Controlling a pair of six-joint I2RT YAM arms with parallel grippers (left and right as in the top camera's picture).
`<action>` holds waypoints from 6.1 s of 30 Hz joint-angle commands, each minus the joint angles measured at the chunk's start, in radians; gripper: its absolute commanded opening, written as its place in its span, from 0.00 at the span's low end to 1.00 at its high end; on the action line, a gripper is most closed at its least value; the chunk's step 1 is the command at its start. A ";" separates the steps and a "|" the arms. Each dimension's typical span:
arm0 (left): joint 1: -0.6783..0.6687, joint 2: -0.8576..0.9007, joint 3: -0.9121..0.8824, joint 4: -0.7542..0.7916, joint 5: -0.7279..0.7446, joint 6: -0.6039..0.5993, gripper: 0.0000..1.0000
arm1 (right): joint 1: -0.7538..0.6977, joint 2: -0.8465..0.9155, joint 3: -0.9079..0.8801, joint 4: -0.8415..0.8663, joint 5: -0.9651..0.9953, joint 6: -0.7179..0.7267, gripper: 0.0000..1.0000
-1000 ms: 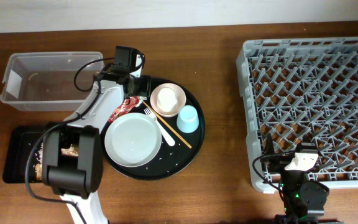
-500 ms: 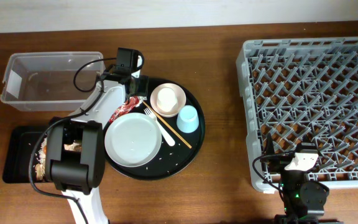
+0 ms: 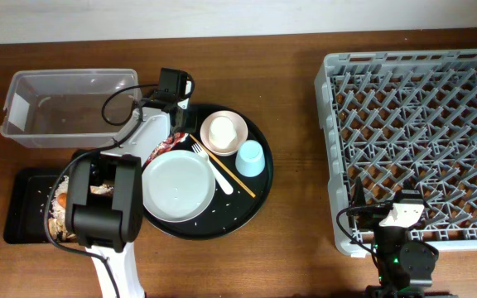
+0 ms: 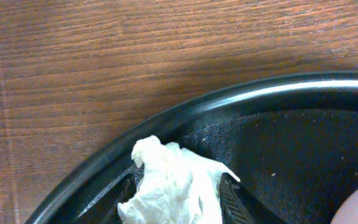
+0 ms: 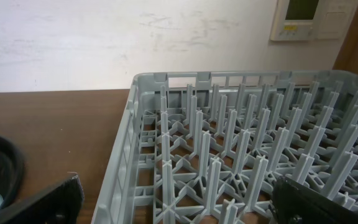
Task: Sort waste into correct bins and load items into the dishwasher rack
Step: 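Grasp the white tissue with the left gripper, then carry the tissue left and drop it into the clear bin, then move the left gripper back and grasp the red snack wrapper, then carry the wrapper left and drop it into the clear bin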
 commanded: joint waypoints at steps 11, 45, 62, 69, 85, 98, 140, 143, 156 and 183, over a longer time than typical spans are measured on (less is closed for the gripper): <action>-0.015 -0.004 0.060 -0.040 0.004 -0.007 0.15 | -0.006 -0.003 -0.008 -0.003 0.008 0.004 0.99; -0.012 -0.349 0.060 -0.106 0.007 -0.097 0.01 | -0.006 -0.003 -0.008 -0.003 0.008 0.004 0.99; 0.242 -0.382 0.060 -0.063 -0.219 -0.316 0.11 | -0.006 -0.003 -0.008 -0.003 0.008 0.004 0.99; 0.396 -0.243 0.060 0.022 -0.045 -0.333 0.99 | -0.006 -0.003 -0.008 -0.003 0.008 0.004 0.99; 0.317 -0.472 0.060 -0.072 0.485 -0.326 0.99 | -0.006 -0.003 -0.008 -0.003 0.008 0.004 0.99; -0.013 -0.362 0.058 -0.220 0.048 -0.201 0.81 | -0.006 -0.003 -0.008 -0.003 0.008 0.004 0.99; 0.026 -0.018 0.055 -0.267 0.056 0.461 0.65 | -0.006 -0.003 -0.008 -0.003 0.008 0.004 0.99; 0.034 0.008 0.055 -0.251 0.057 0.463 0.65 | -0.006 -0.003 -0.008 -0.003 0.008 0.004 0.99; 0.045 0.034 0.055 -0.226 0.066 0.462 0.44 | -0.006 -0.003 -0.008 -0.003 0.008 0.004 0.99; 0.045 -0.162 0.164 -0.300 0.169 0.412 0.00 | -0.006 -0.003 -0.008 -0.003 0.008 0.004 0.99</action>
